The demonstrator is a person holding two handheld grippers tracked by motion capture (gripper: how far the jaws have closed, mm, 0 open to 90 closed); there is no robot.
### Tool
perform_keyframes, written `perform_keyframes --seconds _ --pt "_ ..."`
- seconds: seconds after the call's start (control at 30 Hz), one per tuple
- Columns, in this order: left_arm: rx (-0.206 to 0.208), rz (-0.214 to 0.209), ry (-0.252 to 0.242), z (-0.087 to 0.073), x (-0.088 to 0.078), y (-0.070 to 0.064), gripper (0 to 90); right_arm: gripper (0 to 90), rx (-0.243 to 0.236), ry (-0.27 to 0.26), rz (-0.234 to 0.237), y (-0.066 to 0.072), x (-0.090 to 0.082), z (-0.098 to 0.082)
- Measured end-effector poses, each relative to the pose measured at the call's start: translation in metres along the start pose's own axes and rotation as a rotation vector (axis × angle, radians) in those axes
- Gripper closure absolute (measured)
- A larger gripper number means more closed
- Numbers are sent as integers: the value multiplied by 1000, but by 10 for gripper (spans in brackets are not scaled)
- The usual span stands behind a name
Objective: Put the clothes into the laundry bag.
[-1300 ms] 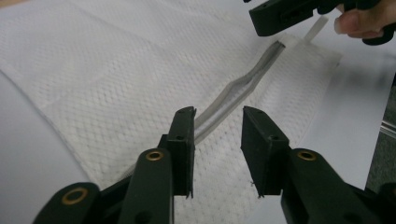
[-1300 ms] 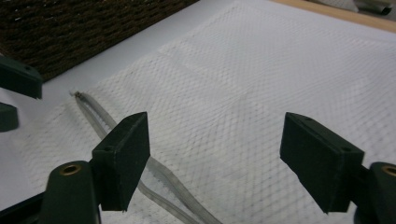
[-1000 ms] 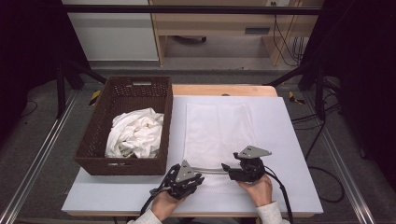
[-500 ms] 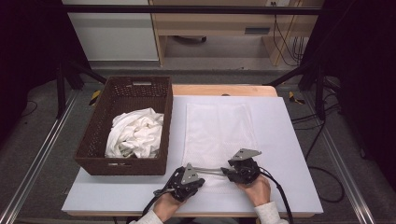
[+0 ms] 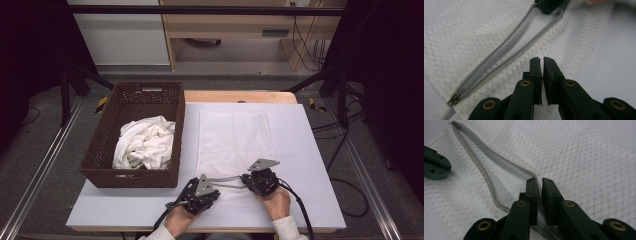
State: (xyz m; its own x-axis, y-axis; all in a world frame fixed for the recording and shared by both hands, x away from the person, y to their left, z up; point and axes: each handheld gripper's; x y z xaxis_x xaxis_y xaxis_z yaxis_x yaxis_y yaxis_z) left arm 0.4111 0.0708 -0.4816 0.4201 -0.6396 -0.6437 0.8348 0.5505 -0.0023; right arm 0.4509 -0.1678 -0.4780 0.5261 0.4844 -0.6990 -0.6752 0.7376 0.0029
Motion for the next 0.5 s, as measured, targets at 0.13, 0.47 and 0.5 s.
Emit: perform_keyframes --seconds 0.13,0.47,0.5 --pt "35 47 -19 14 -2 6 733 879 19 -1 8 -2 0 1" --pt "97 118 -11 52 30 17 443 886 20 -76 9 -8 -14 4" --pt "106 125 4 55 37 17 444 886 21 -82 8 -8 -15 4"
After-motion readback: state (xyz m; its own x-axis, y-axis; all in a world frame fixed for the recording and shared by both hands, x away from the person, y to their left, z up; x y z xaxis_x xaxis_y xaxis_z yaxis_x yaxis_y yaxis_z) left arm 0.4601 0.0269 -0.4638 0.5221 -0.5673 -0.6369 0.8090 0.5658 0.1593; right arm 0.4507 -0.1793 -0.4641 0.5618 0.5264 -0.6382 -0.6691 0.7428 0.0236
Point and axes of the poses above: each handheld gripper's, and its own axes: x roughly forward along the jaws, z roughly out of its top, y roughly to its left, and after that the axes turned 1 degree about -y, right-handed
